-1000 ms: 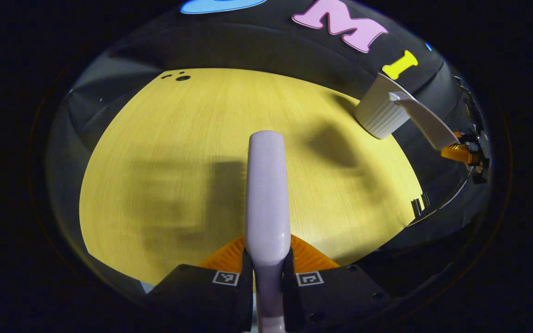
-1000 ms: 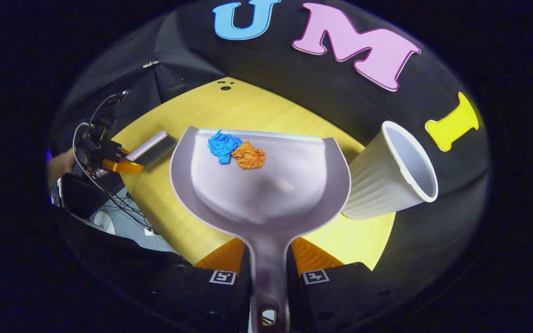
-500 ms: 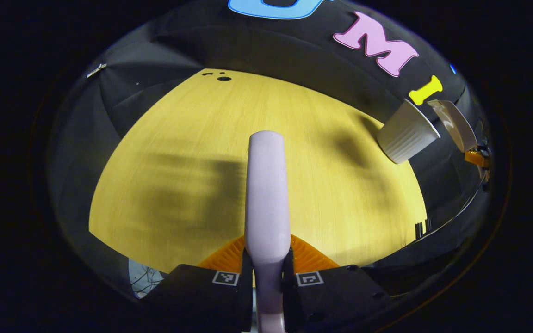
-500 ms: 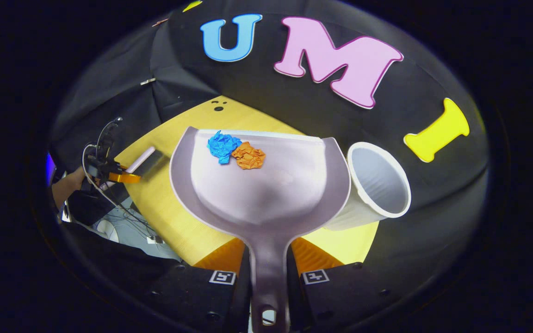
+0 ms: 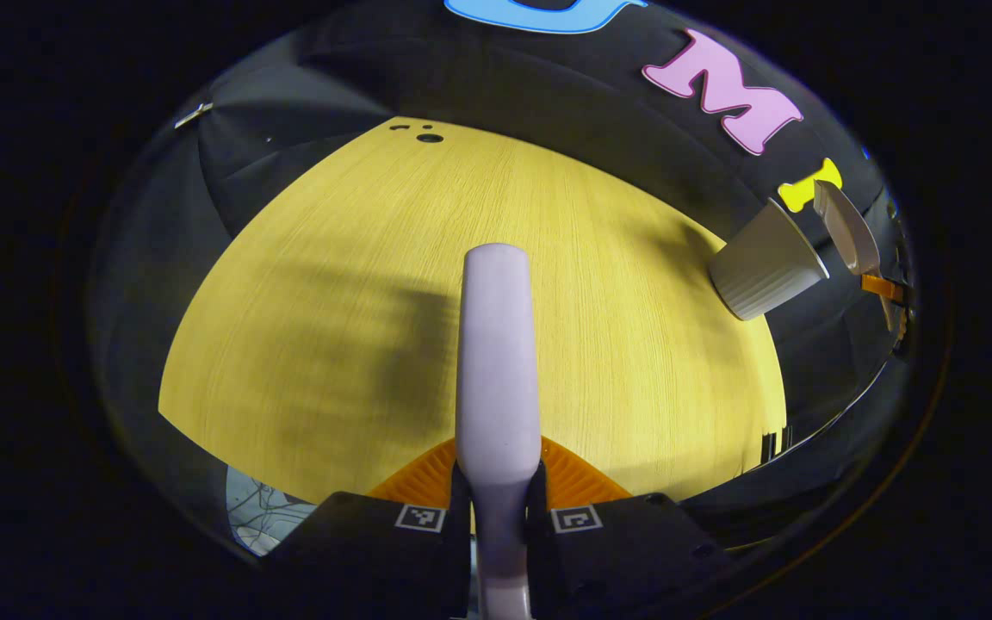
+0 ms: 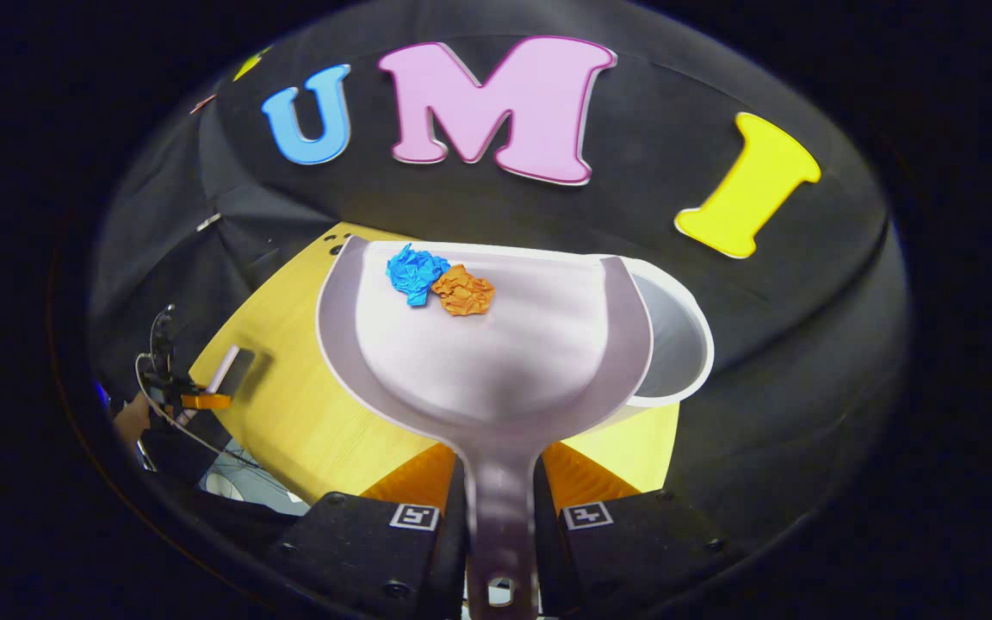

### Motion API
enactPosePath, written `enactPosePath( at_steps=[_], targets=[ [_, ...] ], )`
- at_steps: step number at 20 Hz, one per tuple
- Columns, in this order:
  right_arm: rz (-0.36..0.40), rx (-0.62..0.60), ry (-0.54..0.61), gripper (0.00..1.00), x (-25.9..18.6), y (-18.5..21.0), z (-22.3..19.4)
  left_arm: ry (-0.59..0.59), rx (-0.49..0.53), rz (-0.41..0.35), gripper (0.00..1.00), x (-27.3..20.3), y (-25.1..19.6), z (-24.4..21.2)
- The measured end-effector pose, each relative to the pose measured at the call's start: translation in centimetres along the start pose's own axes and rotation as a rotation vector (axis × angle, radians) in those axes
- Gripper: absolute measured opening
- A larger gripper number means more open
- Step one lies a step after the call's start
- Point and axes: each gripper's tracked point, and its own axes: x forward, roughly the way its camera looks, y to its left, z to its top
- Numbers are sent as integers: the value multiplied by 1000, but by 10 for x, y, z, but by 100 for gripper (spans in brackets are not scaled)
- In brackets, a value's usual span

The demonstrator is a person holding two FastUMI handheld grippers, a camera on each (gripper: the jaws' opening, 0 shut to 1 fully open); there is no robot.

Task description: Pick up the small broom and dustpan from the desktop, sweep the trash into the dustpan with the broom, and then empty the trash into the garbage bin.

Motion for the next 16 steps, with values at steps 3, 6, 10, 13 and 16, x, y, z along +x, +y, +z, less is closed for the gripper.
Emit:
enactPosePath(
  at_steps=[3,6,10,13,16],
  targets=[
    [-62,25,12,37,14,-44,2,-1,-40,10,30,5,-8,2],
    [-103,73,19,37,28,-79,4,0,-61,30,30,11,-15,3],
    [-164,83,36,37,41,-120,7,14,-97,39,30,12,-18,7],
    [-259,8,58,37,44,-160,16,24,-105,59,31,10,-16,10],
    [-301,-80,94,37,42,-184,23,28,-119,81,31,8,-19,16]
  ],
)
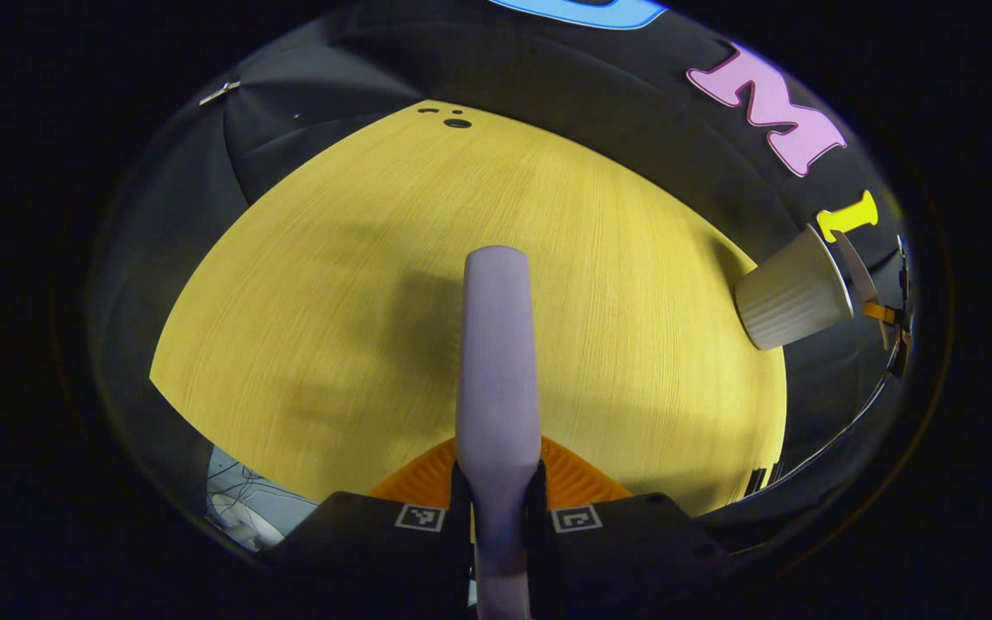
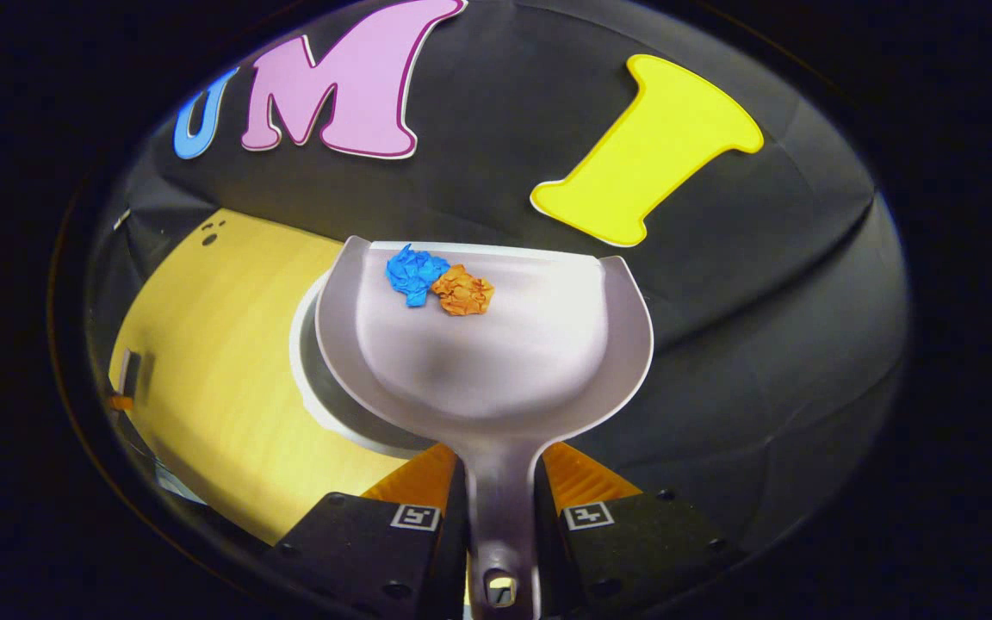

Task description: Pick up the small broom and dustpan from the desktop, sweep the trash into the dustpan with the broom, and then empty the trash into the garbage bin.

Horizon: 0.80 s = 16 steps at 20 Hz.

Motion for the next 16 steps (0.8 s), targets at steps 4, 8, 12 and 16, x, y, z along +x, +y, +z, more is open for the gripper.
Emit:
enactPosePath(
  at_steps=[4,8,12,16],
  targets=[
    [-11,-125,60,37,8,-13,1,-7,-22,16,30,-7,-1,7],
    [-12,-258,121,42,19,-22,-1,-10,-27,35,30,-12,-3,13],
    [-59,-432,157,37,21,-42,3,-5,-23,43,30,-10,-8,18],
    [-105,-576,155,37,24,-54,11,13,2,48,30,-7,-8,20]
  ],
)
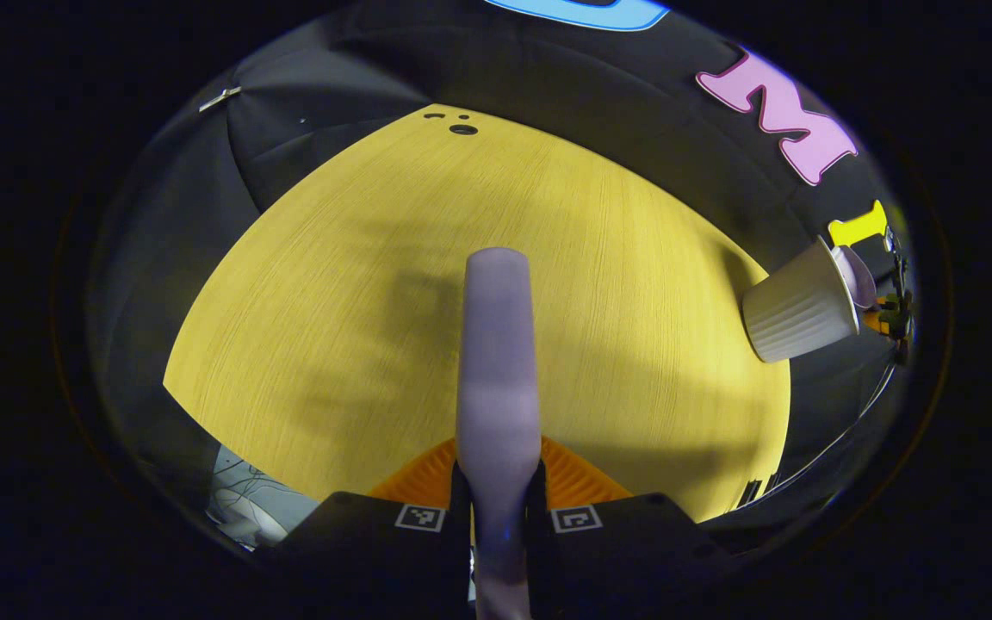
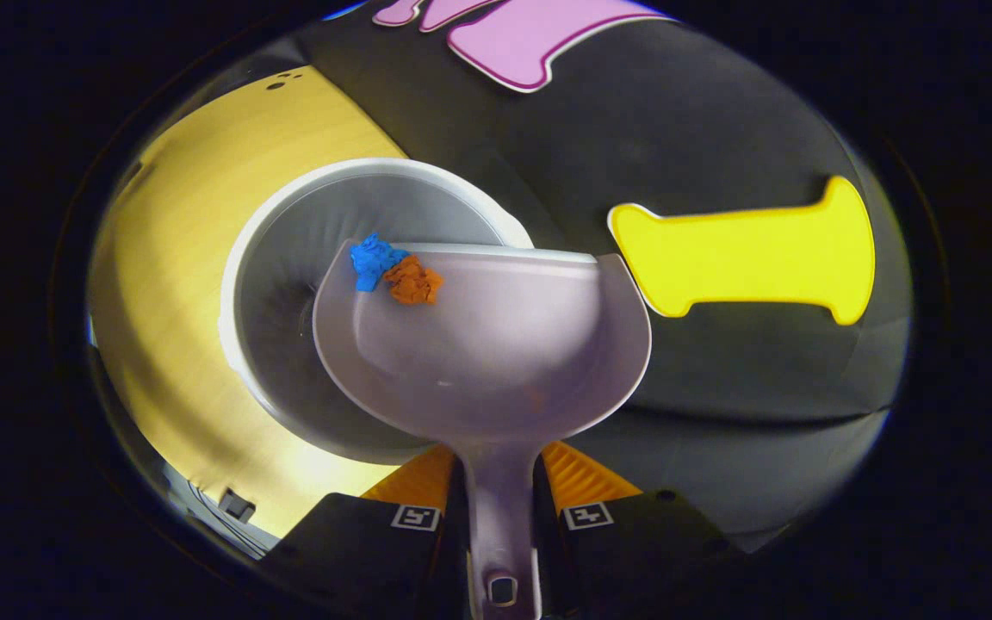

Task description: Pick up the small broom and dustpan from the desktop, sweep the trash into the dustpan with the broom, and then empty the trash into the garbage bin.

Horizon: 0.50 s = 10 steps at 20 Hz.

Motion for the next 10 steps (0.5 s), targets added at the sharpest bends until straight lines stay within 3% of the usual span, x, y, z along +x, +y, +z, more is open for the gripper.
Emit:
enactPosePath(
  at_steps=[4,9,10],
  targets=[
    [-80,-196,22,37,6,-14,6,2,2,1,31,1,-2,1],
    [-115,-422,70,37,4,-24,6,3,19,3,30,5,-4,2],
    [-114,-439,78,32,4,-25,2,1,33,7,30,5,-4,4]
  ],
)
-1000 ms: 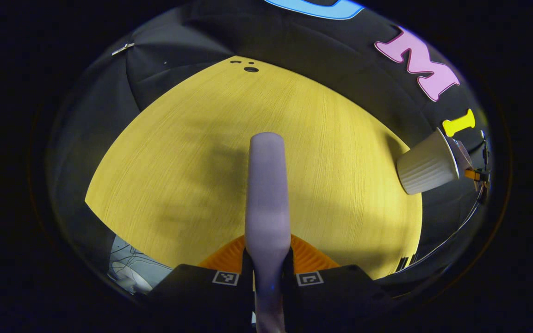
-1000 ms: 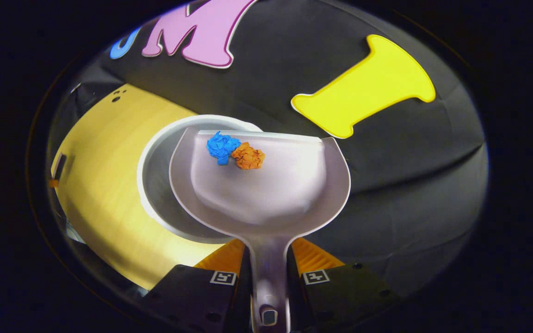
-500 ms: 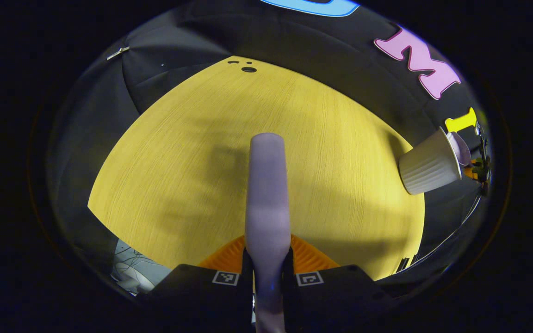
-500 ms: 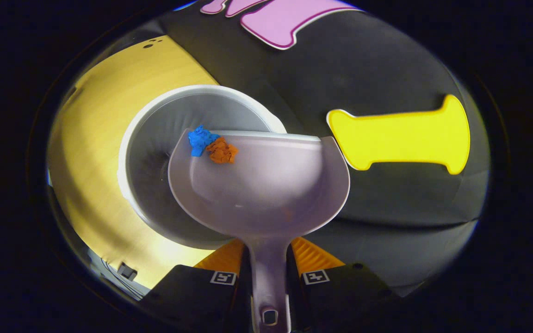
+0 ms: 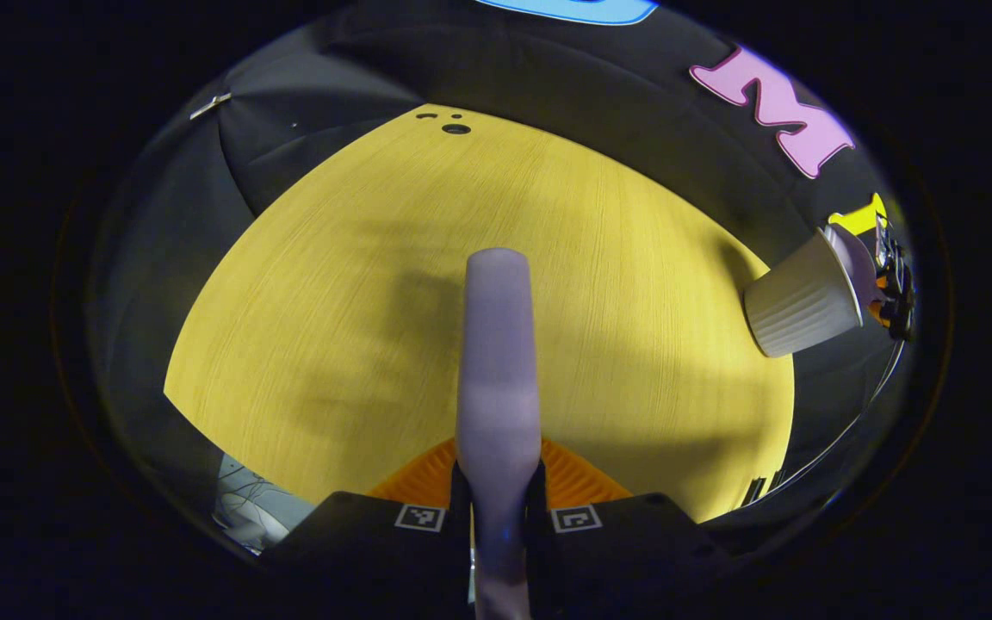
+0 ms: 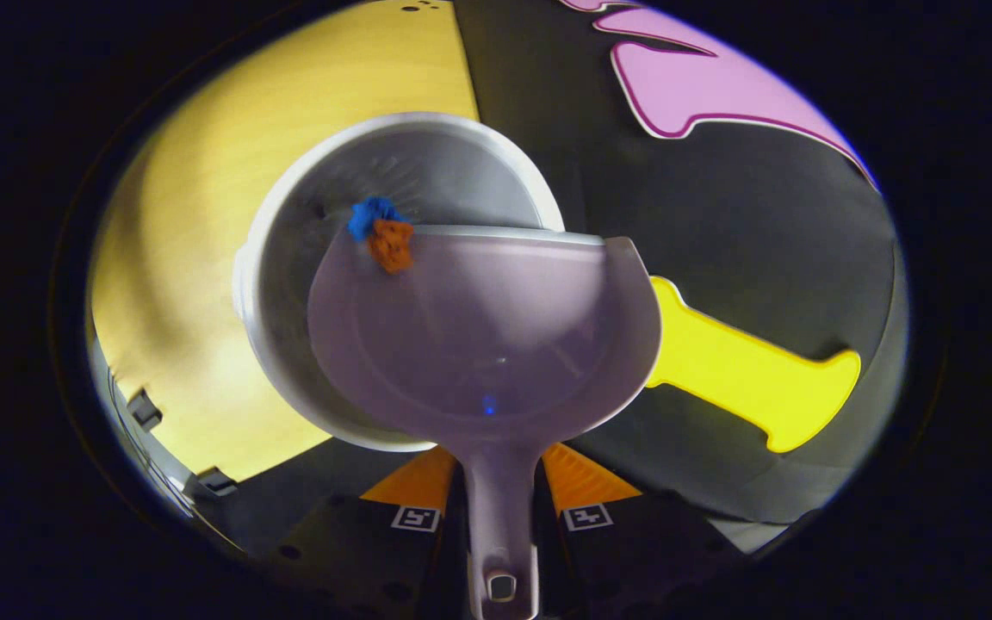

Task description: Pick up the small broom and dustpan from the desktop, sweep the trash into the dustpan with the broom, and then empty the trash into the garbage bin.

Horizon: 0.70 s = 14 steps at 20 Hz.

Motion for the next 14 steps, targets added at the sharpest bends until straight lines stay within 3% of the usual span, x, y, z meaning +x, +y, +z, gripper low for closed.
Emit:
enactPosePath(
  at_steps=[1,3,4,7,10,14],
  targets=[
    [-2,-7,10,32,1,0,-3,-3,13,5,30,-1,1,2],
    [-12,-12,20,41,-1,-1,-5,-9,32,13,30,-3,3,4],
    [-15,-13,20,37,-1,-2,-4,-13,33,15,30,-4,4,4],
    [-23,10,9,37,-4,-4,-1,-32,20,10,30,-7,2,4],
    [-3,89,-4,34,-6,3,2,-55,14,12,31,-12,2,3],
    [59,258,-20,37,-10,12,-6,-95,16,32,30,-22,3,7]
  ],
)
